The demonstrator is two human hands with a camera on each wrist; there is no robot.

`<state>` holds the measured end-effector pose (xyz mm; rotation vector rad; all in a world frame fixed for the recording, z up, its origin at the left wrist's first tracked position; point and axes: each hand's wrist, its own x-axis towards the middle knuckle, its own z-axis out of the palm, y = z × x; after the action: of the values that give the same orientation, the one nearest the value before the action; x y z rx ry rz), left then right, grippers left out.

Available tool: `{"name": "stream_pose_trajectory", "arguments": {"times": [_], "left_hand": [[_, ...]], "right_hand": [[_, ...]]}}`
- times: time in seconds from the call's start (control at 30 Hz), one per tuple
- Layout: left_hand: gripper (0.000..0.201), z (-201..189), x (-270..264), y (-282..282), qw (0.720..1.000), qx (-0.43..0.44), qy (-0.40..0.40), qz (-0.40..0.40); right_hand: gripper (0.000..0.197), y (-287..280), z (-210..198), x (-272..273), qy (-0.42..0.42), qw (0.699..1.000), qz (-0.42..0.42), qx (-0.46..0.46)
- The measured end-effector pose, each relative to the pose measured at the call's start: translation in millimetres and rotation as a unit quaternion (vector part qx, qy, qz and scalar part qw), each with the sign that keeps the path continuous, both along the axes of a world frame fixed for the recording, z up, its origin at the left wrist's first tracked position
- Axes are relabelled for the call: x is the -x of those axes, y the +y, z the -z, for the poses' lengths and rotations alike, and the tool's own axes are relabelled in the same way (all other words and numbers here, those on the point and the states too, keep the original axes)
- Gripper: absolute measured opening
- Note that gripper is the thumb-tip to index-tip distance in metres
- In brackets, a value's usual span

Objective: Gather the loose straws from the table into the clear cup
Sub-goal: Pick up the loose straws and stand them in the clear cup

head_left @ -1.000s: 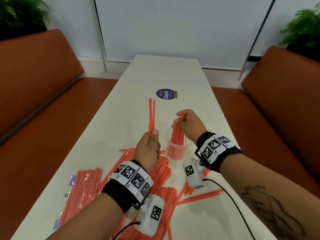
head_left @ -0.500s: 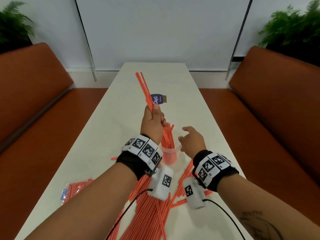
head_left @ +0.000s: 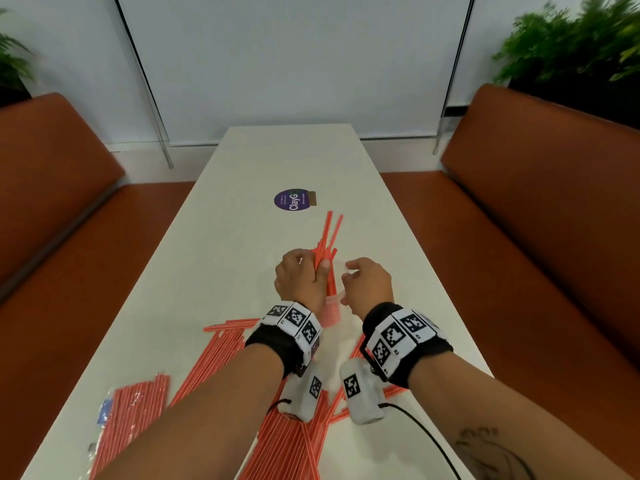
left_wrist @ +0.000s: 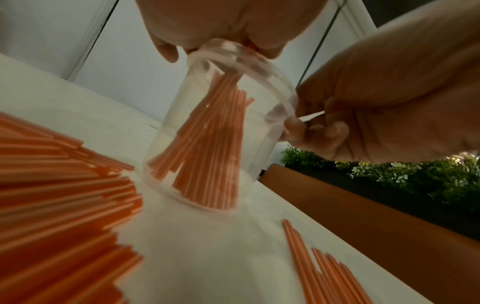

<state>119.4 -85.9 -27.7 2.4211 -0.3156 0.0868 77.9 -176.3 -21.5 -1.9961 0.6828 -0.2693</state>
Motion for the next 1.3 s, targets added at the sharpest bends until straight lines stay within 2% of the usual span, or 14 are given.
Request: {"name": "stream_pose_trajectory", "arguments": {"times": [0.1, 0.2, 0.33, 0.47, 0.6, 0.67, 0.8, 0.87, 0.97, 1.07, 1.13, 1.2, 1.23, 1.3], "left_hand": [[0.039, 2, 1, 2, 0.999, 0.028, 0.024, -0.018], [0.050, -1, 2, 4, 0.995, 0.085, 0.037, -0.028], [0.066, -10, -1, 6, 0.996, 0.086, -0.027, 0.018], [0.050, -22, -11, 4, 0.989, -0.026, -0.103, 0.105], [0.044, -19, -17, 7, 0.940, -0.215, -0.152, 0.218], [0.041, -19, -16, 10, 0.928, -0.265, -0.148, 0.217], [0.040, -35, -6, 24, 0.965, -0.168, -0.145, 0.137], [0.036, -46, 4, 32, 0.969, -0.148, -0.153, 0.129], [0.025, -56, 25, 40, 0.969, -0.159, -0.114, 0.154], [0.024, -50, 47, 46, 0.963, -0.190, -0.005, 0.191], [0.033, -39, 58, 50, 0.943, -0.244, 0.061, 0.219], [0.043, -26, 68, 53, 0.919, -0.299, 0.110, 0.232], [0.045, -20, 71, 55, 0.912, -0.314, 0.124, 0.235], [0.046, -10, 77, 58, 0.908, -0.322, 0.132, 0.233]], "right_hand": [[0.027, 0, 0, 0, -0.005, 1.000, 0.008, -0.003], [0.027, 0, -1, -1, -0.006, 1.000, 0.011, -0.006], [0.028, -1, -1, -1, 0.001, 1.000, 0.000, 0.004], [0.030, -2, 0, 0, -0.002, 1.000, 0.000, 0.007], [0.027, -3, -1, -2, 0.006, 1.000, 0.013, -0.016], [0.026, -5, -4, 1, 0.013, 0.999, 0.010, -0.039], [0.027, -25, -12, 19, 0.009, 1.000, -0.016, 0.013], [0.027, -38, -20, 34, 0.025, 0.995, -0.068, 0.065], [0.034, -48, -31, 58, 0.117, 0.954, -0.224, 0.161], [0.060, -43, -23, 76, 0.207, 0.863, -0.368, 0.277], [0.080, -36, -9, 82, 0.229, 0.793, -0.431, 0.363], [0.089, -29, 2, 83, 0.234, 0.736, -0.463, 0.435], [0.088, -27, 7, 82, 0.235, 0.721, -0.471, 0.452], [0.079, -25, 12, 78, 0.230, 0.718, -0.475, 0.454]]}}
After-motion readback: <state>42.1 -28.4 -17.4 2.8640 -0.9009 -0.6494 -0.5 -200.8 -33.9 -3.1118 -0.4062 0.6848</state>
